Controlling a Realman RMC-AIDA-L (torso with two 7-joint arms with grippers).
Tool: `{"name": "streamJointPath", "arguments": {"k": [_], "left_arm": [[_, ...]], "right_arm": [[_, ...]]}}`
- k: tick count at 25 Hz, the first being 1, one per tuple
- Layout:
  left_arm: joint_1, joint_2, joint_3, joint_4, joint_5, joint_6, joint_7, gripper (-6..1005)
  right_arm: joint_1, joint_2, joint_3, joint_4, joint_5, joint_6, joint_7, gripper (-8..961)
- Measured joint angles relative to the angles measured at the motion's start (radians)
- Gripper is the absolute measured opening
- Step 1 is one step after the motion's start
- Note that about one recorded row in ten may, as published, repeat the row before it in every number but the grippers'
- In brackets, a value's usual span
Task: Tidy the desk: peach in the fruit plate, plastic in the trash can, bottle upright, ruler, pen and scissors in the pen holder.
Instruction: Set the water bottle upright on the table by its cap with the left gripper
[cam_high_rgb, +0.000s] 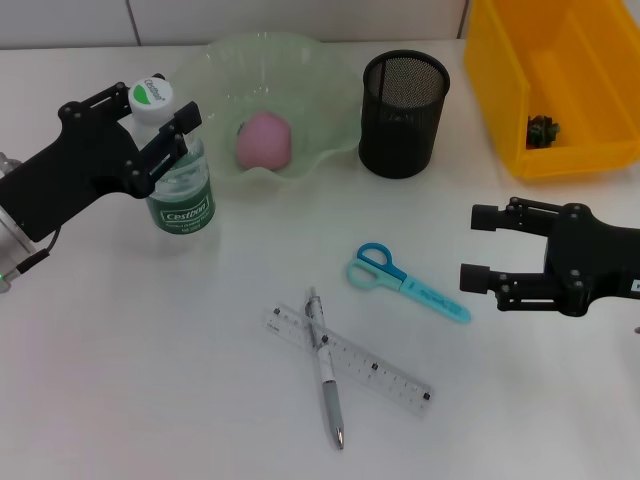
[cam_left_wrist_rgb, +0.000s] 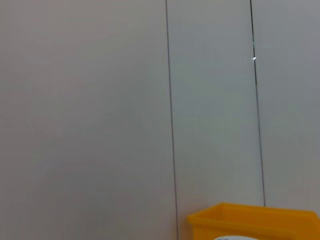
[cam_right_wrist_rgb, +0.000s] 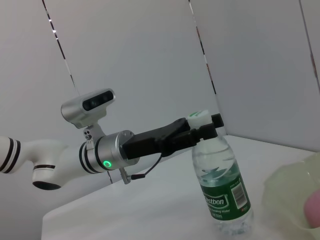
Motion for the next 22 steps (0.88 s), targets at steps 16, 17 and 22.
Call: {"name": "streamJointPath", "arguments": {"k": [16,17,22], "left_arm": [[-0.036,-0.005,0.009,-0.047,0.001,-0.064,0.001,437],[-0.037,-0.005,0.008,-0.047,0.001,-0.068,-0.001,437],[-0.037,-0.005,0.006,-0.047,-0.001,-0.07,-0.002,438]], "right_arm": [[0.002,0.0,-0.001,0.005,-0.009,0.008,0.0,839],[0.002,0.0,-0.002,0.007,-0.01,0.01,0.0,839],[0.002,-0.001,-0.002,0.009,-0.014,0.012,0.0,839]]}}
